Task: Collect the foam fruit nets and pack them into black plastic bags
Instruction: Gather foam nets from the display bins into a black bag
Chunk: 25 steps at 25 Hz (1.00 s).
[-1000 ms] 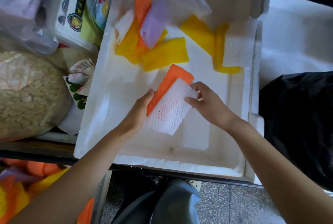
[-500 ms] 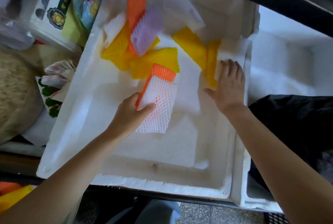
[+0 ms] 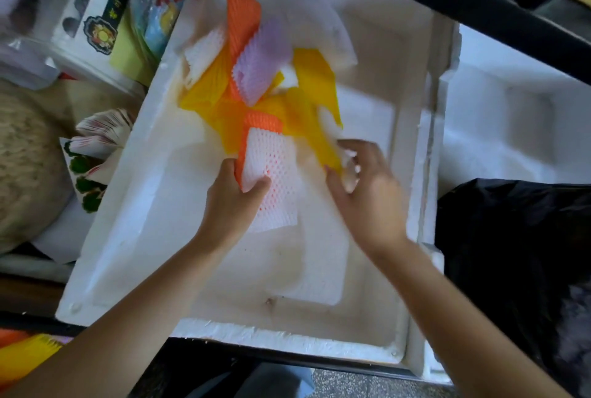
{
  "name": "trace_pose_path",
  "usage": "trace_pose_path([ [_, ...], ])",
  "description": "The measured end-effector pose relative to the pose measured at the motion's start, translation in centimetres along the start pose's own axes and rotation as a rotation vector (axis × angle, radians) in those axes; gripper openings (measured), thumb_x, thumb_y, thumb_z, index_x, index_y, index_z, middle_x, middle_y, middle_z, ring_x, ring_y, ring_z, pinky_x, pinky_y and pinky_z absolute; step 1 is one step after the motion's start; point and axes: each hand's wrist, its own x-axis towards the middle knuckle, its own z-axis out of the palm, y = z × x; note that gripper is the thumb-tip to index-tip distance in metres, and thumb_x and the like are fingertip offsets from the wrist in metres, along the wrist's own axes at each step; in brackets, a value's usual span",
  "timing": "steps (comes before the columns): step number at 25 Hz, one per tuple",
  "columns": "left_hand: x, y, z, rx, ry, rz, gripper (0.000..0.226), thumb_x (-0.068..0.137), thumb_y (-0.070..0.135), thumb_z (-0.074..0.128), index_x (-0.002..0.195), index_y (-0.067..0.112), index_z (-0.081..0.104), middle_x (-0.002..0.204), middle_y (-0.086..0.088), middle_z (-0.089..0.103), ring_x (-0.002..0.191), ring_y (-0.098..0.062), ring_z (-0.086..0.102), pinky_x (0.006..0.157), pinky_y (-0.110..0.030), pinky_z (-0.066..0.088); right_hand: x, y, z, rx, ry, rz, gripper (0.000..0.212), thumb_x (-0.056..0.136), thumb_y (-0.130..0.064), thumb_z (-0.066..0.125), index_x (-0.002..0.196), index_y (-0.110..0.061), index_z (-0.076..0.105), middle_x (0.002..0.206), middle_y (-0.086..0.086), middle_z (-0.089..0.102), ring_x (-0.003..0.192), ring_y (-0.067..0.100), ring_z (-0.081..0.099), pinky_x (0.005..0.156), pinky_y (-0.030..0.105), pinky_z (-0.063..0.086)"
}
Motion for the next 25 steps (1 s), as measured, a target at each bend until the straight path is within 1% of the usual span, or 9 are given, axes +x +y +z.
trace_pose_path([
  [2,-0.4,0.5,0.1,-0.174,-0.056,-0.058,0.040,0.089,0.032,0.061,0.118,0.008,0.047,0.109,-0.003,0.057,0.097,-0.021,0.058,0.063,-0.021,0.044,-2.5,-1.5,1.3,0.081,-0.061,-0.073,0.036,0.084,-0.032,0.054,0.118,-0.019,0.051,0.119,-0.001,0.059,0.100,0.015,0.061,0.076,0.029,0.050],
  [4,-1.0,0.7,-0.1,-0.376,-0.192,-0.111,0.052,0.083,0.055,0.056,0.117,0.016,0.048,0.113,-0.001,0.059,0.106,-0.016,0.059,0.082,-0.029,0.050,-4.0,-2.0,2.2,0.143,-0.113,-0.115,0.036,0.086,-0.028,0.053,0.120,-0.021,0.048,0.124,-0.003,0.058,0.112,0.012,0.058,0.086,0.022,0.047],
  [6,-1.5,0.7,-0.5,-0.396,-0.287,-0.086,0.062,0.071,0.060,0.057,0.118,0.021,0.046,0.114,0.000,0.058,0.107,-0.010,0.059,0.089,-0.031,0.049,-4.6,-2.1,2.6,0.178,-0.164,-0.208,0.036,0.086,-0.022,0.057,0.122,-0.019,0.050,0.126,-0.003,0.058,0.118,0.011,0.054,0.093,0.016,0.043],
  [9,-0.8,0.2,-1.6,-0.339,-0.155,-0.017,0.069,0.059,0.050,0.071,0.113,0.010,0.052,0.101,-0.004,0.065,0.092,-0.013,0.065,0.071,-0.025,0.051,-3.6,-1.7,2.5,0.307,-0.325,-0.299,0.039,0.089,-0.030,0.058,0.124,-0.014,0.053,0.126,-0.004,0.056,0.120,0.007,0.052,0.099,0.020,0.043],
  [11,-0.1,-0.2,-2.7,-0.284,-0.016,-0.040,0.060,0.057,0.044,0.068,0.106,0.013,0.055,0.091,0.002,0.064,0.083,-0.012,0.063,0.062,-0.021,0.045,-0.9,-1.0,2.8,0.366,-0.305,-0.183,0.040,0.091,-0.036,0.052,0.123,-0.012,0.052,0.121,-0.006,0.056,0.112,0.007,0.056,0.096,0.026,0.046],
  [16,0.8,-1.4,-5.3,-0.181,0.047,0.016,0.050,0.071,0.034,0.079,0.111,0.017,0.054,0.087,0.015,0.057,0.077,0.005,0.053,0.054,-0.002,0.039,11.2,2.6,6.2,-0.021,-0.084,-0.083,0.046,0.090,-0.015,0.045,0.131,0.006,0.041,0.131,0.023,0.047,0.123,0.038,0.046,0.104,0.034,0.031],
  [20,1.5,-2.2,-6.5,-0.199,0.077,0.054,0.047,0.071,0.036,0.078,0.105,0.028,0.048,0.090,0.021,0.053,0.079,0.009,0.049,0.059,0.000,0.037,17.6,3.8,8.6,-0.372,-0.165,-0.017,0.060,0.098,-0.020,0.041,0.146,0.004,0.016,0.153,0.020,0.021,0.140,0.032,0.023,0.113,0.030,0.014],
  [23,1.5,-2.4,-6.7,-0.215,0.076,0.042,0.039,0.079,0.025,0.074,0.104,0.030,0.045,0.088,0.024,0.049,0.078,0.010,0.048,0.059,-0.001,0.037,18.6,3.3,9.4,-0.405,-0.193,0.038,0.047,0.096,-0.018,0.045,0.138,-0.001,0.034,0.141,0.018,0.040,0.127,0.033,0.039,0.103,0.032,0.023],
  [25,1.5,-2.2,-6.6,-0.241,0.070,0.041,0.046,0.075,0.033,0.078,0.107,0.029,0.045,0.090,0.022,0.052,0.082,0.008,0.050,0.065,-0.007,0.037,17.6,2.6,9.4,-0.361,-0.181,0.002,0.034,0.094,-0.013,0.047,0.126,-0.002,0.049,0.128,0.020,0.051,0.116,0.036,0.047,0.097,0.033,0.029],
])
